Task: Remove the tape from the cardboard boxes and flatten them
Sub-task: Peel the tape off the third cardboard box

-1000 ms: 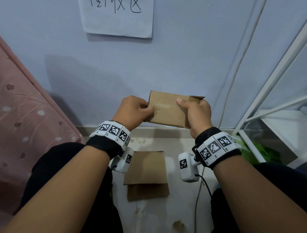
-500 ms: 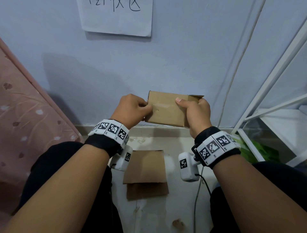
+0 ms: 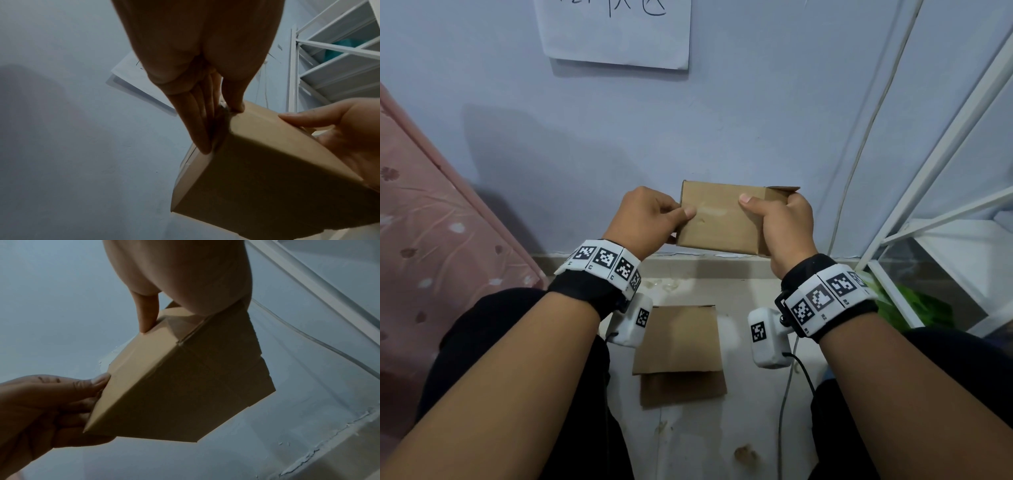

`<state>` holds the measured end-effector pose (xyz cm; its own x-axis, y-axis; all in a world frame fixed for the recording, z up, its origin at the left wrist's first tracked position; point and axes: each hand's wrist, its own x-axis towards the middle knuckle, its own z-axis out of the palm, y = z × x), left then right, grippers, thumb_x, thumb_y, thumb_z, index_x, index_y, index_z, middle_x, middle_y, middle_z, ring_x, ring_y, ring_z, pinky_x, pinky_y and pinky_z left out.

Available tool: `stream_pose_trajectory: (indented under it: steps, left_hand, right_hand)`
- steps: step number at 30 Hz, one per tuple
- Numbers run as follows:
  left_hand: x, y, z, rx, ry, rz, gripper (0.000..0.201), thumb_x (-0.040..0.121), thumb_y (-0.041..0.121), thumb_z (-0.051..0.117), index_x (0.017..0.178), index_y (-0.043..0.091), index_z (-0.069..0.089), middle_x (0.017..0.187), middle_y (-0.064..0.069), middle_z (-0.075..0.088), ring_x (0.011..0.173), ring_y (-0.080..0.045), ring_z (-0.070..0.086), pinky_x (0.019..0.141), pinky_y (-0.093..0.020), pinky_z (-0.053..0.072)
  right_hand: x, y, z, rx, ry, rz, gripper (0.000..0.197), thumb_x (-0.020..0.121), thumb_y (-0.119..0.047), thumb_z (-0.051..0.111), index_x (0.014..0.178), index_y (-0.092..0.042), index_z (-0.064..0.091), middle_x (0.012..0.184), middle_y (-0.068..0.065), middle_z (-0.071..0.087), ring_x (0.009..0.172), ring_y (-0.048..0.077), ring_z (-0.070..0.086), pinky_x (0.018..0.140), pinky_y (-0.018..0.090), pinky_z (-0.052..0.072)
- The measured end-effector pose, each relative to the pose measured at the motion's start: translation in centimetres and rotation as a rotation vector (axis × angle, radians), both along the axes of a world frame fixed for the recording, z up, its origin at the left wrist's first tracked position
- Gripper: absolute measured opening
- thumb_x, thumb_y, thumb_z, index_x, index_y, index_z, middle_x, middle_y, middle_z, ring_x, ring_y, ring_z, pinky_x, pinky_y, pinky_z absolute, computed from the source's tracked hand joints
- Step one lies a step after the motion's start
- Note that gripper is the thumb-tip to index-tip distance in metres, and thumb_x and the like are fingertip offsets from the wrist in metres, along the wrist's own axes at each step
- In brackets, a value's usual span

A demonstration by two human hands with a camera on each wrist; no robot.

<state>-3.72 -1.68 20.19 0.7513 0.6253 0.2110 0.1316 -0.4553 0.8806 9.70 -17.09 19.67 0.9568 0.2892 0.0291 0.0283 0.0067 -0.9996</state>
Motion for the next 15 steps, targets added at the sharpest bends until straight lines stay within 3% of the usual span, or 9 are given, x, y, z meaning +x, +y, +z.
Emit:
stream_pose_trajectory:
  steps: [4,11,13,15]
  left_hand:
    - [0.09,0.12,-0.33,-0.011,-0.005,-0.020,0.029,0.101,0.012,0.060,0.087,-0.008,0.075,0.087,-0.020,0.076,0.080,-0.023,0.077,0.072,-0.037,0.065]
    - [0.41,0.34,-0.98,0.084,0.052,-0.056,0.034,0.100,0.010,0.049,0.080,-0.012,0.065,0.085,-0.028,0.071,0.079,-0.031,0.075,0.075,-0.043,0.064]
    - [0.51,0.23,-0.93,0.046,0.013,-0.058,0.034,0.102,0.011,0.050,0.083,-0.011,0.067,0.088,-0.027,0.071,0.083,-0.031,0.075,0.076,-0.040,0.064]
    - [0.59,0.01,-0.82,-0.001,-0.027,-0.063,0.027,0.101,0.018,0.059,0.091,-0.002,0.075,0.089,-0.019,0.075,0.086,-0.025,0.076,0.076,-0.035,0.064]
  right_hand:
    - [0.15,-0.20,0.12,0.004,0.009,0.006,0.055,0.061,-0.036,0.087,0.106,-0.015,0.064,0.108,0.001,0.074,0.097,0.022,0.072,0.090,0.050,0.060]
    - [0.37,-0.25,-0.21,-0.004,0.038,-0.009,0.060,0.054,-0.039,0.087,0.105,-0.017,0.067,0.104,-0.002,0.076,0.096,0.021,0.073,0.091,0.049,0.060]
    - [0.57,-0.40,0.00,0.011,0.047,-0.014,0.065,0.049,-0.043,0.087,0.106,-0.017,0.067,0.105,-0.003,0.076,0.097,0.021,0.074,0.091,0.049,0.060]
    - [0.92,-0.58,0.17,0.031,0.067,-0.016,0.073,0.044,-0.046,0.087,0.107,-0.016,0.067,0.106,-0.001,0.076,0.097,0.022,0.074,0.091,0.050,0.060]
